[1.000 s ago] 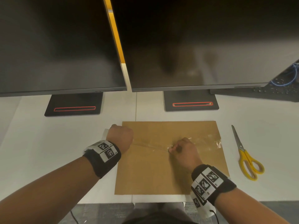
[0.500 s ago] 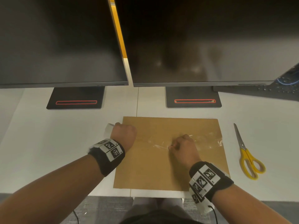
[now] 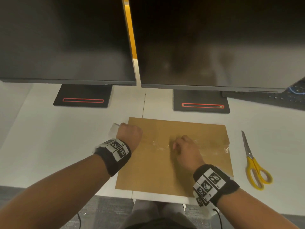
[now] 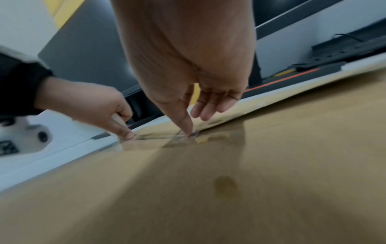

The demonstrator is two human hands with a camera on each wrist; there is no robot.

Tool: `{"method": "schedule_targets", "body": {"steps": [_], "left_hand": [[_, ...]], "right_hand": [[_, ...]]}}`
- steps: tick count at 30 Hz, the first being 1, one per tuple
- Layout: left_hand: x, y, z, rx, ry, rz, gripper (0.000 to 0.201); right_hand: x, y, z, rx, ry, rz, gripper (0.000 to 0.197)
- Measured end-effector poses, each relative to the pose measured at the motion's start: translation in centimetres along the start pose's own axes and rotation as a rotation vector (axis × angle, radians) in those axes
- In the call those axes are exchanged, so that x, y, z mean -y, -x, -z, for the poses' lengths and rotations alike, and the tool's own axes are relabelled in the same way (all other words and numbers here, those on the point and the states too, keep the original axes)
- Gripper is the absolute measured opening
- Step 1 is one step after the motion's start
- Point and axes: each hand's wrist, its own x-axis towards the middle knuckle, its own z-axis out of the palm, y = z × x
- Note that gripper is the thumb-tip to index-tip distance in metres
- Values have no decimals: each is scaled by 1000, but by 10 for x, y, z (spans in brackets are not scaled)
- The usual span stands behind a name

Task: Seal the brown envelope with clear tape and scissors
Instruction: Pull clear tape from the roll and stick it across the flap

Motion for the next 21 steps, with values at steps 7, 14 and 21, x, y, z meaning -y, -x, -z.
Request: {"method": "schedule_targets", "body": {"steps": [7, 14, 21], "left_hand": [[-1, 0, 1, -23, 14, 0, 23], [4, 0, -1, -36, 37, 21, 19], [47, 3, 1, -59, 295, 30, 44]], "right_hand": [[40, -11, -29, 225, 81, 383, 34], [41, -21, -44, 297, 177, 327, 54], [48, -23, -47, 261, 213, 316, 52]]}}
